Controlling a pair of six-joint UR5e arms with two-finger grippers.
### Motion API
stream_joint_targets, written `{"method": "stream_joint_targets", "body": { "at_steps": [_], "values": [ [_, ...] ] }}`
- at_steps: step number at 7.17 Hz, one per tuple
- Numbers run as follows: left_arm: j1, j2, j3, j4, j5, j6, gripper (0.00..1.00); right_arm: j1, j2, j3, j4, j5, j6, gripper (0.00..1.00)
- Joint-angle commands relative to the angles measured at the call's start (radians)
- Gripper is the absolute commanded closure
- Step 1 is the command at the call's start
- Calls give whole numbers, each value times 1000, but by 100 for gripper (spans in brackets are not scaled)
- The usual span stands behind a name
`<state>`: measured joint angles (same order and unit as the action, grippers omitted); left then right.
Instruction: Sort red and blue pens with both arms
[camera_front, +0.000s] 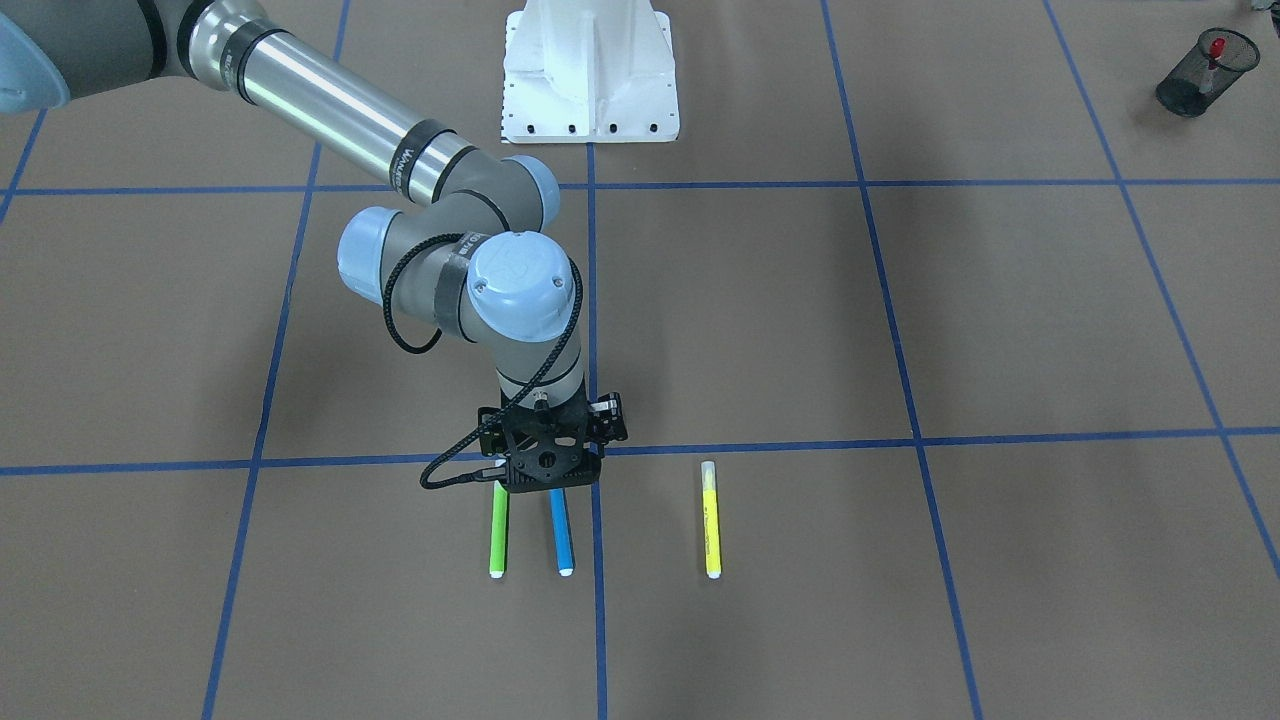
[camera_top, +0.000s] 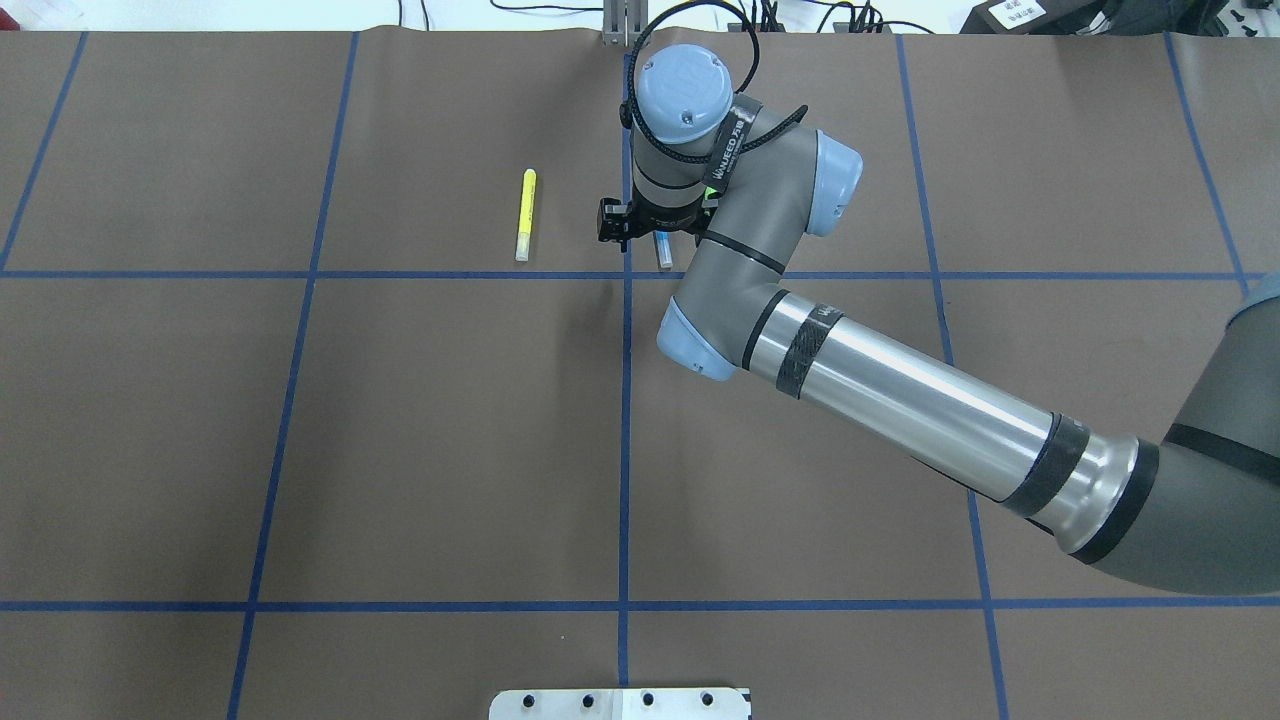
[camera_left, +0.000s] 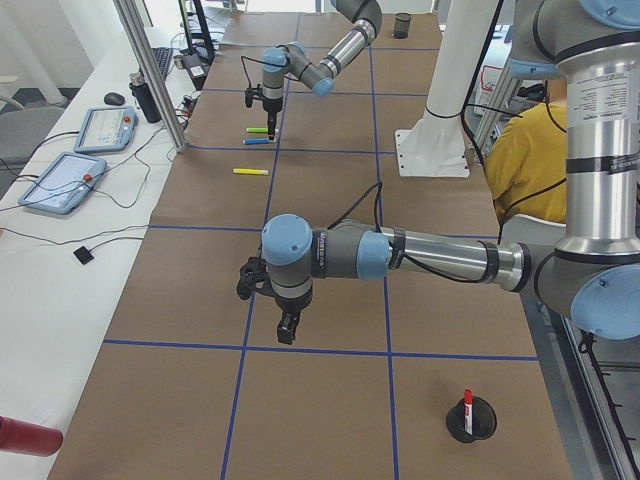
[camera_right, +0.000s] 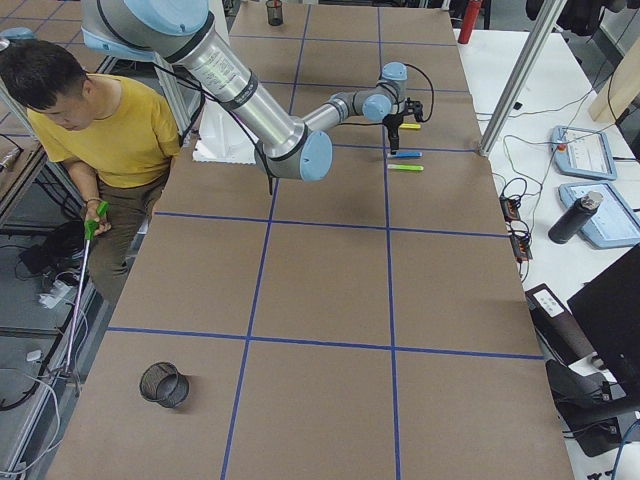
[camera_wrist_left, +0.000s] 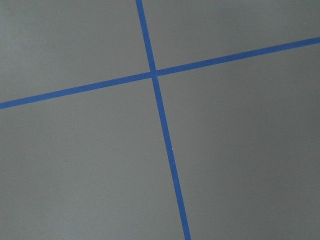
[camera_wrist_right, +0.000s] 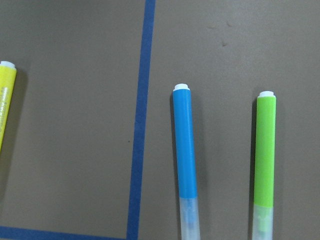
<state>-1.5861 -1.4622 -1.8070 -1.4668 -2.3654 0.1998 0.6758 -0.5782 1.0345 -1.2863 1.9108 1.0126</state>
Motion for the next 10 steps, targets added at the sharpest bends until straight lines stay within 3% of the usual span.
{"method": "stream_joint_targets", "body": {
  "at_steps": [1,2,6,8,9,10],
  "values": [
    [0,0,0,-1,0,1,0,-15,0,-17,10,-25,0,24],
    [0,0,0,0,0,0,0,-19,-3,-22,21,-26,0,47],
    [0,0,0,0,0,0,0,-21,-3,-63,76,-29,-2,52],
    [0,0,0,0,0,0,0,-21,-3,-63,73,-30,-3,72],
    [0,0,0,-1,0,0,0,-21,-3,-63,70,-30,-5,93],
    [0,-1,0,-1,0,0,0,-21,-2,-63,68,-30,-8,100]
  ]
}}
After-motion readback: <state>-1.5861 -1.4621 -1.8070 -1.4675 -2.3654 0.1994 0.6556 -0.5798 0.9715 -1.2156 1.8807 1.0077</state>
